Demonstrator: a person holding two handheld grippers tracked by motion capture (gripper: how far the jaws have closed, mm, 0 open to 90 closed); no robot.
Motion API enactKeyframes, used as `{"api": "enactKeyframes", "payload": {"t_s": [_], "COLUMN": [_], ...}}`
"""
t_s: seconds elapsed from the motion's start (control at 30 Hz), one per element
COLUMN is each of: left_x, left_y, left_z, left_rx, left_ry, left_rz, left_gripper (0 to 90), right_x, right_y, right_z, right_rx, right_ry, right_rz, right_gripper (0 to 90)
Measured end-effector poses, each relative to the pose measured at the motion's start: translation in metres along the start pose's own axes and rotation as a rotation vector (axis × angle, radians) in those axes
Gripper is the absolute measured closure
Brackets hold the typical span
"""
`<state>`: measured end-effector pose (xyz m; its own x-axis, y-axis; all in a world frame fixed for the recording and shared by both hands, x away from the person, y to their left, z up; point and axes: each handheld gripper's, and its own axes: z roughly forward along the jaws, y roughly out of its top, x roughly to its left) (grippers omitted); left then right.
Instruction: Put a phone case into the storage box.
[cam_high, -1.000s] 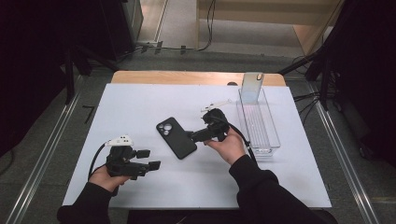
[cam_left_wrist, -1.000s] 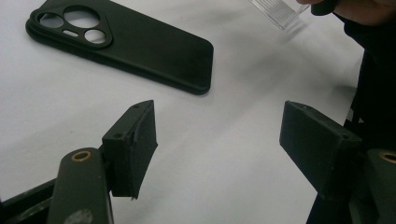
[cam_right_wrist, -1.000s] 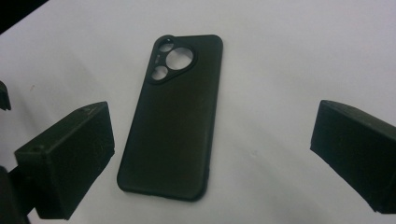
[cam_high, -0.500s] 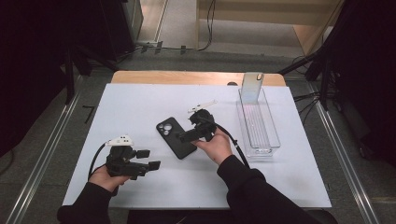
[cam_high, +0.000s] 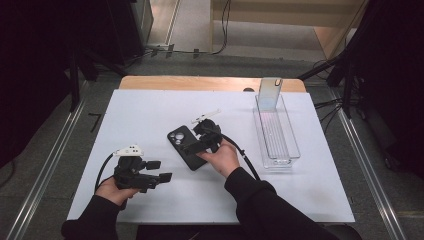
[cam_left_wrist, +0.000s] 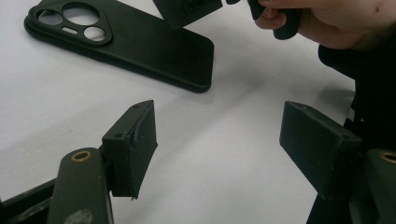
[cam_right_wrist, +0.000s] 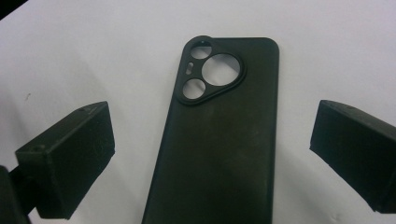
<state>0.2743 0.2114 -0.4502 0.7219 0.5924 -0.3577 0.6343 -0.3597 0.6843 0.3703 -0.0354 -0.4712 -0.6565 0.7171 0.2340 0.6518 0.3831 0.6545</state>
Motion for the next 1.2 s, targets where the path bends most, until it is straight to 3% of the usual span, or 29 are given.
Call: {"api": "enactKeyframes", "payload": {"t_s": [0.97,1.2], "left_x": [0.0,0.001], "left_y": [0.0,0.0], "left_z": [0.0,0.0], "left_rx": [0.002,0.001], "left_ry": [0.002,0.001], "left_rz": [0.002,-0.001], "left_gripper": [27.4,27.4], "right_x": [0.004,0.005], "right_y": [-0.007,-0.011], "right_z": [0.027,0.032], "right_rx": [0.13,0.146], "right_ry": [-0.027,-0.05], "right_rz": [-0.009,-0.034], "right_gripper": [0.0,0.0]}}
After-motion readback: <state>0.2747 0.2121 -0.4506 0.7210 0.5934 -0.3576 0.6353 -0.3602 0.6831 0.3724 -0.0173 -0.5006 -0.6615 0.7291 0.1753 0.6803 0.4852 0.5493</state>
